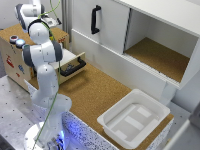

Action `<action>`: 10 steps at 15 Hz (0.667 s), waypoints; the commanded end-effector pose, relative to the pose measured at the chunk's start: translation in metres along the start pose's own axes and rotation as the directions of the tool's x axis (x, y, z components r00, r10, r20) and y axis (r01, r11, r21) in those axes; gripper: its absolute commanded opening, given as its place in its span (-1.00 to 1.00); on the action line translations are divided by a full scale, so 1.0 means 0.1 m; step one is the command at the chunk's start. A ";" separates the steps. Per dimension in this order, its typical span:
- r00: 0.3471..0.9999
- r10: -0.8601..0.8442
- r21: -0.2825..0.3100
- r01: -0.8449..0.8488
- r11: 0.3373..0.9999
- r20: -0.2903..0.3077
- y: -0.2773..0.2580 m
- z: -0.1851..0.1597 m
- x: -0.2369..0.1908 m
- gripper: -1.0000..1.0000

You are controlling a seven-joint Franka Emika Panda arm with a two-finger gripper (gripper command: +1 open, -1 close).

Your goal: Go towards the pink block and lift it

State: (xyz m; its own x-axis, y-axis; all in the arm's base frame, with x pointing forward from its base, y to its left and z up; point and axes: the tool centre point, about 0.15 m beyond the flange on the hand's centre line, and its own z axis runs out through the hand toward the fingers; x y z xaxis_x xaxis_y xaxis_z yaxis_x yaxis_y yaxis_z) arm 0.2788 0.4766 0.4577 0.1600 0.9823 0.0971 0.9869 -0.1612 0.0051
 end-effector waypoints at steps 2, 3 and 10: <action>1.000 0.002 -0.088 -0.002 0.996 0.001 0.08 -0.45 0.11 1.00; 1.000 -0.001 -0.085 0.002 0.996 0.010 0.09 -0.43 0.10 1.00; 0.997 -0.028 -0.013 0.029 1.000 0.072 0.12 -0.02 0.11 1.00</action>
State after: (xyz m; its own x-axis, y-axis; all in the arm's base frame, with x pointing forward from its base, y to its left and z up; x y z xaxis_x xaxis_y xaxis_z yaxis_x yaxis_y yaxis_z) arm 0.2847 0.4739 0.4796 0.1520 0.9824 0.1084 0.9862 -0.1580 0.0492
